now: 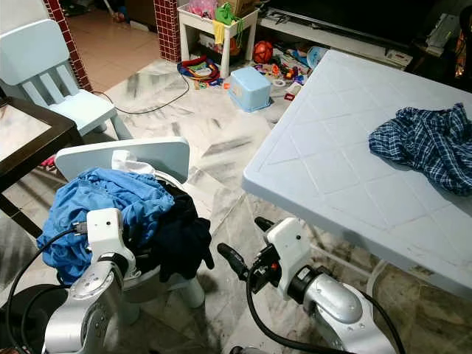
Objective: Hang hanger
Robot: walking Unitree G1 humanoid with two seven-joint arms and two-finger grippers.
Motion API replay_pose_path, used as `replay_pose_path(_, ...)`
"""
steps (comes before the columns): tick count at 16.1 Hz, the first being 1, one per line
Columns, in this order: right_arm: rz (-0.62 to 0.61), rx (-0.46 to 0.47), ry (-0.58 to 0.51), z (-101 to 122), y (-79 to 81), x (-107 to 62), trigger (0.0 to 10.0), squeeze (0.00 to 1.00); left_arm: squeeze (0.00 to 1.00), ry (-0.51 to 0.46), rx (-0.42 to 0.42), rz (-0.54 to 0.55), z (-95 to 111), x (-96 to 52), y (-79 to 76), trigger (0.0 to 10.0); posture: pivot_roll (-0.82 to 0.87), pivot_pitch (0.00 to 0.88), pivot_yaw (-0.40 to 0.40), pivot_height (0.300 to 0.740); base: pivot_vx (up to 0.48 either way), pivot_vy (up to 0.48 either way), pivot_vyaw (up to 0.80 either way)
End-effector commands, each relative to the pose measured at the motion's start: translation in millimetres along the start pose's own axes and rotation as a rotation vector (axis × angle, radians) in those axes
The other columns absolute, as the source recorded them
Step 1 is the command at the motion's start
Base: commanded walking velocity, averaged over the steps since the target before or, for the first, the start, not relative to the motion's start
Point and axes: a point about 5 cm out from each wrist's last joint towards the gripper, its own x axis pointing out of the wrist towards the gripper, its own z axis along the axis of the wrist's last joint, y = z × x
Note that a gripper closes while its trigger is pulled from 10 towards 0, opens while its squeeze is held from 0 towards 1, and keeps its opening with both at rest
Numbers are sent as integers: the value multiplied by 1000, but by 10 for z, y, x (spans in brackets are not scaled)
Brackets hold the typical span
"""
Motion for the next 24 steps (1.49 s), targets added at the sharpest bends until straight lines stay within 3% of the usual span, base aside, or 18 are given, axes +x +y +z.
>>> replay_pose_path(1, -3, -1, 6, -18, -1, 5, 10000, 0, 1000, 13, -17, 16, -29, 22, -10, 10000, -65, 116, -99, 740, 0, 0, 0)
replay_pose_path(9, 1, -12, 7, -34, 24, 17, 10000, 0, 1000, 52, -64, 18, -60, 138, 5, 10000, -72, 119, -97, 740, 0, 0, 0)
replay_pose_path(15, -2, -17, 3, -31, 24, 21, 10000, 0, 1000, 33, 10, 15, 63, 367, 83, 10000, -77, 123, -104, 740, 0, 0, 0)
replay_pose_path(16, -3, -17, 3, -33, 26, 20, 10000, 0, 0, 23, 13, -21, 87, 386, 34, 10000, -81, 123, -103, 740, 0, 0, 0)
replay_pose_path(17, -6, -17, 3, -35, 27, 17, 10000, 0, 0, 9, 13, -32, 110, 387, 6, 2824, -84, 124, -103, 740, 0, 0, 0)
replay_pose_path(19, -14, -19, 5, -41, 24, 8, 10000, 0, 0, -47, 84, -40, 195, 399, -28, 0, -87, 125, -104, 740, 0, 0, 0)
replay_pose_path(21, -22, -24, 9, -50, 21, 3, 10000, 0, 0, -146, 210, -69, 336, 396, -97, 2627, -83, 129, -105, 740, 0, 0, 0)
replay_pose_path(22, -28, -28, 10, -56, 17, 10, 10000, 0, 0, -155, 239, -83, 349, 402, -118, 4588, -83, 129, -105, 740, 0, 0, 0)
replay_pose_path(23, -32, -29, 11, -61, 19, 20, 10000, 0, 0, -168, 279, -102, 359, 400, -140, 4706, -81, 131, -105, 740, 0, 0, 0)
replay_pose_path(24, -32, -29, 11, -62, 22, 21, 10000, 0, 0, -173, 292, -105, 360, 397, -141, 6196, -80, 133, -104, 740, 0, 0, 0)
